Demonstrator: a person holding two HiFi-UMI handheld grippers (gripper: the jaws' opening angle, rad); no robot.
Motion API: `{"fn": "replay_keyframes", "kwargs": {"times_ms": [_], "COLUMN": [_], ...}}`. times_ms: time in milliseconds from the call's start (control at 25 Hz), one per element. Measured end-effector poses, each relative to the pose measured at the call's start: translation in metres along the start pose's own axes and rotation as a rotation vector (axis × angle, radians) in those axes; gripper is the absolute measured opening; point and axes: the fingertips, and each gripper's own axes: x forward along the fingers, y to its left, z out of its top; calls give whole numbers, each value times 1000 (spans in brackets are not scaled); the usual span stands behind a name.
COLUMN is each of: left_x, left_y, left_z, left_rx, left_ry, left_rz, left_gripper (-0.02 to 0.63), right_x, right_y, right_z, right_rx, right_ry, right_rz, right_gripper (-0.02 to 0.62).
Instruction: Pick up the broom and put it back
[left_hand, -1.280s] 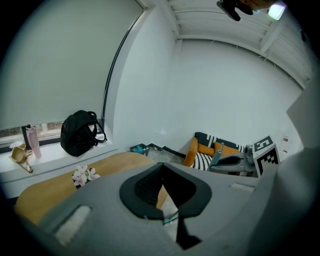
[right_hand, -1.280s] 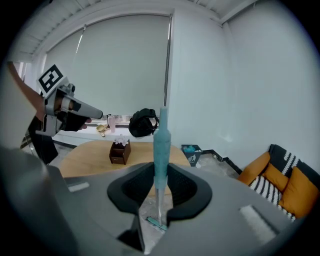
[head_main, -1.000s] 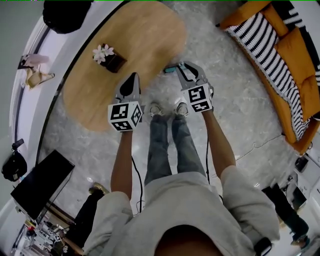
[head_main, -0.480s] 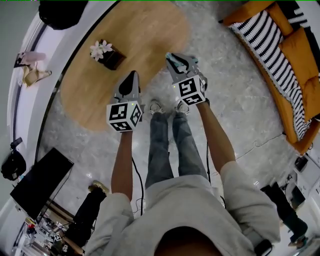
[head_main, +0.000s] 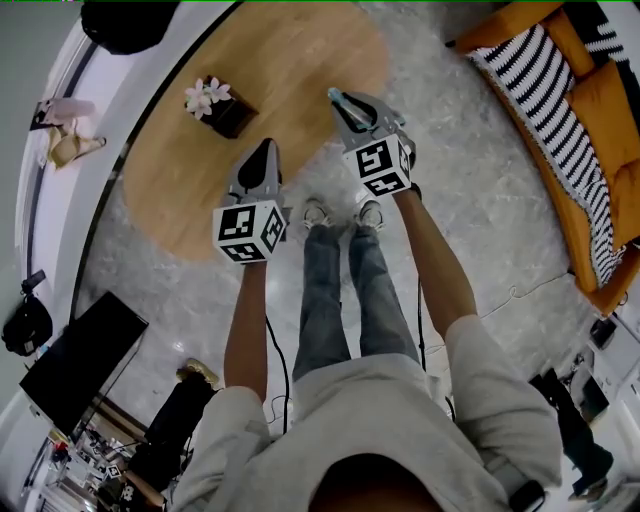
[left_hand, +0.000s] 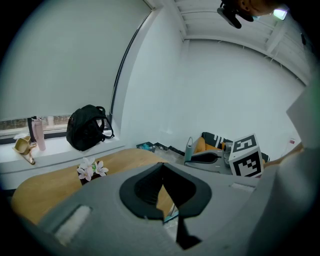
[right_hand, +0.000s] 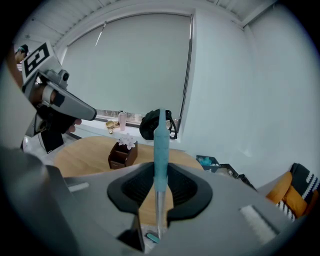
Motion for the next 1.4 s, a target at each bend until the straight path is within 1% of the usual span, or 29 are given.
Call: {"fn": "replay_keyframes", "kwargs": {"times_ms": [160, 320, 600, 760, 1000, 1160, 1400], "left_x": [-1, 0, 2, 3, 8, 9, 10], "left_y": [3, 8, 7, 7, 6, 2, -11], "left_z": [0, -1, 1, 1, 1, 6, 15], "left_rx": [0, -2, -1, 1, 3, 8, 24], "left_ry": [-1, 1, -2, -1, -5, -11, -15], "left_rz": [7, 11, 7, 7, 6, 0, -11], "left_gripper": [2, 2, 2, 2, 0, 2, 2], "right_x": [6, 5, 6, 6, 4, -8, -41], "right_y": [-2, -5, -3, 2, 0, -6, -23], "right_z": [2, 2, -5, -10, -17, -15, -5], "right_rx": [-19, -21, 3, 3, 18, 51, 106], "right_ry": [4, -3, 11, 21, 26, 14, -43], "right_rz": [4, -14, -9, 0, -5, -19, -68], "right_gripper": [90, 92, 152, 166, 170, 169, 143]}}
